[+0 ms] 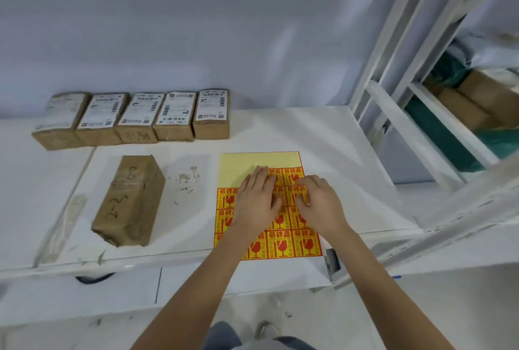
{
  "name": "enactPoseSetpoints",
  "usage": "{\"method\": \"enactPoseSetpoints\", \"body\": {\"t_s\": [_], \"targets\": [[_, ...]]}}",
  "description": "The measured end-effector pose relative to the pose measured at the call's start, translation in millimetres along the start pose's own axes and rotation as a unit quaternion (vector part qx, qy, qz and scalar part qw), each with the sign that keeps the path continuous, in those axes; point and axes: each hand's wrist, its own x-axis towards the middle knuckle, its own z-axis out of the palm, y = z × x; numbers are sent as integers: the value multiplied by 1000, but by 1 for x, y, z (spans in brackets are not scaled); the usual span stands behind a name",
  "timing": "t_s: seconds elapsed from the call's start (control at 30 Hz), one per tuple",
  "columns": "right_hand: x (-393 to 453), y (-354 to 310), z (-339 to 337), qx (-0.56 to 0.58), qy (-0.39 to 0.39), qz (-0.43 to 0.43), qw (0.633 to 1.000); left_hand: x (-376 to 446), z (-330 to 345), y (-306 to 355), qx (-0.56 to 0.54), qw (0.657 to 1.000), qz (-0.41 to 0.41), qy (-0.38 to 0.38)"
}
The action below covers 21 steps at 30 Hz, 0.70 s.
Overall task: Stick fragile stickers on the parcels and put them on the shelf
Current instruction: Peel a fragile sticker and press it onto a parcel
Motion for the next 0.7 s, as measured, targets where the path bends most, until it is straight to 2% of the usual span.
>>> {"method": "enactPoseSetpoints", "body": {"t_s": [0.1, 0.23, 0.43, 0.57, 0.7], "targets": [[0, 5, 6, -68, -5, -45, 997, 1, 5, 0, -3, 1000, -8, 11], [-18, 8, 16, -101, 10, -64, 993, 2, 8, -1, -3, 1000, -19, 20], [-36, 14, 27, -157, -92, -39, 983, 3, 11, -1, 5, 999, -14, 36], [-25, 5, 17, -146, -141, -49, 978, 4, 12, -2, -5, 998, -34, 46], [3, -7, 2, -75, -51, -48, 995, 5, 12, -5, -51, 996, -57, 38]]}}
